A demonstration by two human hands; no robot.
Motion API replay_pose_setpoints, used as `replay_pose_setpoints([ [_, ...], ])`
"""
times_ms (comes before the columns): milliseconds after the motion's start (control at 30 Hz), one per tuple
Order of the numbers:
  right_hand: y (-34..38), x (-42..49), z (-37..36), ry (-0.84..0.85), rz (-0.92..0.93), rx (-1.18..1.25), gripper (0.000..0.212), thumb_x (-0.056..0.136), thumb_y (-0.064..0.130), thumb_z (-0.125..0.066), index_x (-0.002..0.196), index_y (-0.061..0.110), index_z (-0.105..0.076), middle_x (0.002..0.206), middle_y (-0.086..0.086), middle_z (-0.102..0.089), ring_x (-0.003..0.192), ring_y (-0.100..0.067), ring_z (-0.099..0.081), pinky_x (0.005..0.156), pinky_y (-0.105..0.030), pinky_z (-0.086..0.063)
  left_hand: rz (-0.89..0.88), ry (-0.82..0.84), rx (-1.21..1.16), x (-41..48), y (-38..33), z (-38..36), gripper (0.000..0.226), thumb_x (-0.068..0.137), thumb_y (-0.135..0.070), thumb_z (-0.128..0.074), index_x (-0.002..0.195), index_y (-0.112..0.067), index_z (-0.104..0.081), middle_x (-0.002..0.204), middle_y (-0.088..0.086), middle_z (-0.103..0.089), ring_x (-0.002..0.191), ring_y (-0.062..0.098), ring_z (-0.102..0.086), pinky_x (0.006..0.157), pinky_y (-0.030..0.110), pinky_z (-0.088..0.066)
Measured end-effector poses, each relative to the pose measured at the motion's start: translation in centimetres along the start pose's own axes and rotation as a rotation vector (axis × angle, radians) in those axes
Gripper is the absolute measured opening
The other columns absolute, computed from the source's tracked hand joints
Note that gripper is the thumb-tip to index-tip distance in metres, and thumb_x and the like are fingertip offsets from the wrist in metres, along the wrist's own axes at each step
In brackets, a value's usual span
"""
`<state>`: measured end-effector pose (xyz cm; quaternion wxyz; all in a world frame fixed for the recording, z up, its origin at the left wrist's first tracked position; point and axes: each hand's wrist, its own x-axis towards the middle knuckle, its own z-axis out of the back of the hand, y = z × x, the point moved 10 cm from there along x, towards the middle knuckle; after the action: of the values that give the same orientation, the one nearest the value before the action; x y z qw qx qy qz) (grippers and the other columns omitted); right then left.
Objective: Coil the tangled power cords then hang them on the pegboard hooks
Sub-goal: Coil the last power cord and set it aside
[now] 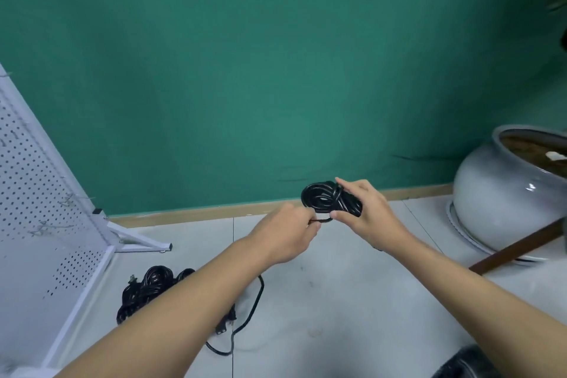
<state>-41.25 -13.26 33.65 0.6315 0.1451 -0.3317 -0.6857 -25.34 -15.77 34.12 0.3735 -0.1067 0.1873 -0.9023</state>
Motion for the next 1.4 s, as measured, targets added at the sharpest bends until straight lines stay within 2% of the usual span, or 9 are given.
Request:
replay_pose_setpoints([
  [233,4.2,-2.8,-3.9,0.412,0.218,0.032,0.063,0.089,0.028,-0.080,0.146,0.035,-0.053,0.129,0.019,-0.051,0.123,-0.005,-0.054,0.105,-0.027,-0.045,-0.299,-0.220,-0.037,-1.2,-1.2,4.4,0.015,0.094,-0.031,-0.072,0.092,-0.017,-0.073,0.084,-0.008,-0.063,0.078,0.012,-0.058,0.071,0.034,-0.049],
  [367,6.1,-3.6,-3.5,0.409,0.232,0.103,0.064,0.079,0.043,-0.088,0.135,0.048,-0.059,0.118,0.021,-0.057,0.115,-0.007,-0.059,0.098,-0.021,-0.047,-0.120,-0.297,-0.413,-1.1,1.9,6.1,0.036,0.064,-0.027,-0.098,0.079,-0.013,-0.068,0.065,-0.013,-0.059,0.058,-0.001,-0.049,0.060,0.013,-0.036],
  [600,6.8,-4.0,-3.9,0.417,0.224,0.091,0.044,0.079,0.037,-0.088,0.118,0.039,-0.067,0.111,0.017,-0.065,0.109,-0.010,-0.061,0.092,-0.031,-0.050,0.019,-0.233,-0.516,-0.6,3.8,4.2,0.048,0.048,-0.040,-0.103,0.073,-0.021,-0.067,0.069,-0.003,-0.069,0.060,0.006,-0.053,0.061,0.023,-0.045],
  [767,6.4,-3.5,-3.1,0.350,0.114,0.296,0.050,0.082,0.016,-0.087,0.125,0.033,-0.069,0.112,0.019,-0.071,0.101,-0.003,-0.067,0.077,-0.011,-0.047,0.111,-0.134,-0.794,-0.5,5.5,2.4,0.035,0.070,-0.036,-0.095,0.086,-0.014,-0.071,0.080,-0.002,-0.072,0.076,0.009,-0.064,0.079,0.026,-0.050],
  [867,6.2,-3.3,-3.0,0.370,0.090,0.377,0.050,0.082,0.011,-0.087,0.125,0.029,-0.070,0.116,0.012,-0.074,0.107,-0.007,-0.070,0.090,-0.019,-0.050,0.143,-0.038,-0.916,-0.7,5.5,1.3,0.035,0.081,-0.040,-0.084,0.103,-0.014,-0.075,0.102,-0.003,-0.078,0.100,0.010,-0.071,0.099,0.031,-0.053],
  [967,5.7,-3.3,-2.7,0.393,0.006,0.496,0.048,0.085,0.005,-0.082,0.124,0.031,-0.070,0.101,-0.001,-0.078,0.087,-0.014,-0.072,0.068,-0.028,-0.049,0.204,0.022,-0.978,-1.1,7.1,0.7,0.040,0.086,-0.051,-0.075,0.110,-0.018,-0.075,0.113,0.000,-0.077,0.110,0.016,-0.071,0.105,0.044,-0.050],
  [1167,6.0,-3.0,-2.1,0.398,-0.038,0.822,0.045,0.083,0.013,-0.075,0.127,0.018,-0.069,0.100,-0.022,-0.072,0.082,-0.028,-0.063,0.062,-0.035,-0.043,0.281,-0.008,-1.010,-1.0,8.6,-0.3,0.034,0.110,-0.020,-0.046,0.080,-0.015,-0.059,0.064,-0.001,-0.049,0.055,0.014,-0.045,0.061,0.028,-0.048],
  [1267,6.7,-2.6,-2.1,0.384,-0.041,0.910,0.044,0.083,0.012,-0.074,0.126,0.012,-0.068,0.097,-0.021,-0.071,0.081,-0.027,-0.062,0.060,-0.032,-0.044,0.309,-0.155,-0.905,-0.3,8.1,1.0,0.029,0.109,-0.016,-0.040,0.085,-0.006,-0.052,0.062,-0.003,-0.038,0.054,0.012,-0.031,0.049,0.020,-0.029],
  [1400,7.1,-2.2,-2.1,0.303,-0.038,0.897,0.053,0.080,0.012,-0.082,0.130,0.015,-0.067,0.104,-0.017,-0.073,0.082,-0.026,-0.062,0.061,-0.032,-0.048,0.322,-0.057,-0.559,0.1,6.7,-1.6,0.032,0.093,0.012,-0.041,0.078,-0.013,-0.054,0.072,-0.002,-0.051,0.070,0.016,-0.048,0.061,0.021,-0.039],
])
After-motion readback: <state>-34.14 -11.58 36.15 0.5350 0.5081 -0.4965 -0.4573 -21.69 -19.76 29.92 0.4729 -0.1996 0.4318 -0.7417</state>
